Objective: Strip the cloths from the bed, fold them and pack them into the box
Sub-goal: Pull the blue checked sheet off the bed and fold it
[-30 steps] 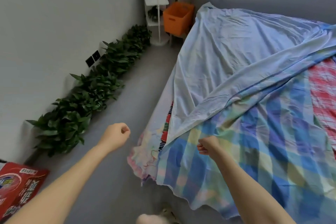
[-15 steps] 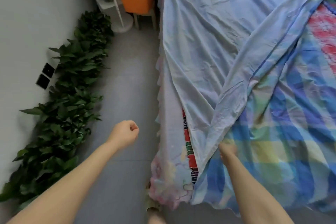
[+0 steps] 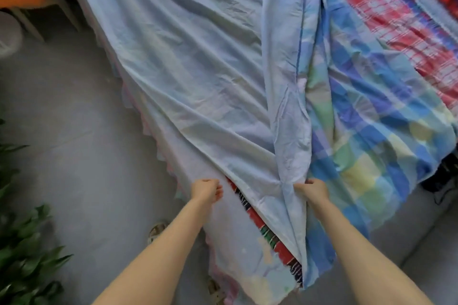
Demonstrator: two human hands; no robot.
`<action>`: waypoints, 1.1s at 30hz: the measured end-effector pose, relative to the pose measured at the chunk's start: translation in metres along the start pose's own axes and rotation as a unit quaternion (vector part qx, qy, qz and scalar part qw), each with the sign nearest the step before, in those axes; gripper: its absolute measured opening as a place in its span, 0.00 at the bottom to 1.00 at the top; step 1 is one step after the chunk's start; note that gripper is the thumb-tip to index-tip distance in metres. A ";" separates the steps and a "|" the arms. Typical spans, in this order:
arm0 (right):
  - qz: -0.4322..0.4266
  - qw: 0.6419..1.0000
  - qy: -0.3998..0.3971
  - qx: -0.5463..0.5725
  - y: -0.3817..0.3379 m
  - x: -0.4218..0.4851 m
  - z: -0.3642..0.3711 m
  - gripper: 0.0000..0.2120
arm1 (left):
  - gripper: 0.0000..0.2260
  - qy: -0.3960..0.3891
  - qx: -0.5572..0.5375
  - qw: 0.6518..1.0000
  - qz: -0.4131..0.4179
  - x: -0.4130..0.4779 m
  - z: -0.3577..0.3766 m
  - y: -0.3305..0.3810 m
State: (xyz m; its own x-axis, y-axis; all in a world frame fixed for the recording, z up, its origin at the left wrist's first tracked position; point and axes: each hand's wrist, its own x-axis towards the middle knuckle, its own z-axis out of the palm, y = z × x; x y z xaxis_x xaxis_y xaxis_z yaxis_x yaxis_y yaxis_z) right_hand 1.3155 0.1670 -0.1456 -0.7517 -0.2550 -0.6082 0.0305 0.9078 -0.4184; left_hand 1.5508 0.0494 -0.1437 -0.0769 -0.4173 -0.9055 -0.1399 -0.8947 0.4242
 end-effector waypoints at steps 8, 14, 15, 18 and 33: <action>0.021 0.995 0.070 0.070 0.014 0.003 0.015 0.12 | 0.06 -0.005 0.014 1.000 -0.014 0.032 0.059 -0.019; 0.011 0.990 0.099 0.095 0.023 -0.008 0.011 0.08 | 0.16 0.110 0.118 0.985 0.056 0.028 0.053 -0.015; 0.011 0.989 0.101 0.102 0.025 -0.009 0.009 0.07 | 0.17 0.112 0.125 0.985 0.050 0.026 0.050 -0.016; 0.007 0.988 0.097 0.117 0.025 -0.013 0.005 0.06 | 0.13 0.091 0.098 0.991 0.002 0.020 0.041 -0.017; -0.069 0.991 -0.115 0.005 -0.007 -0.033 0.023 0.07 | 0.13 -0.001 0.352 0.929 -0.112 0.031 -0.026 0.022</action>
State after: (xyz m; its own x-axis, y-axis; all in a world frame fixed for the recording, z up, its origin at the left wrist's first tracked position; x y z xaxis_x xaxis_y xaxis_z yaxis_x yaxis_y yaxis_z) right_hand 1.3553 0.1610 -0.1384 -0.5792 -0.4472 -0.6815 -0.0550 0.8556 -0.5147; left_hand 1.5712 0.0124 -0.1625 0.0296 -0.2328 -0.9721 -0.7639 -0.6325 0.1282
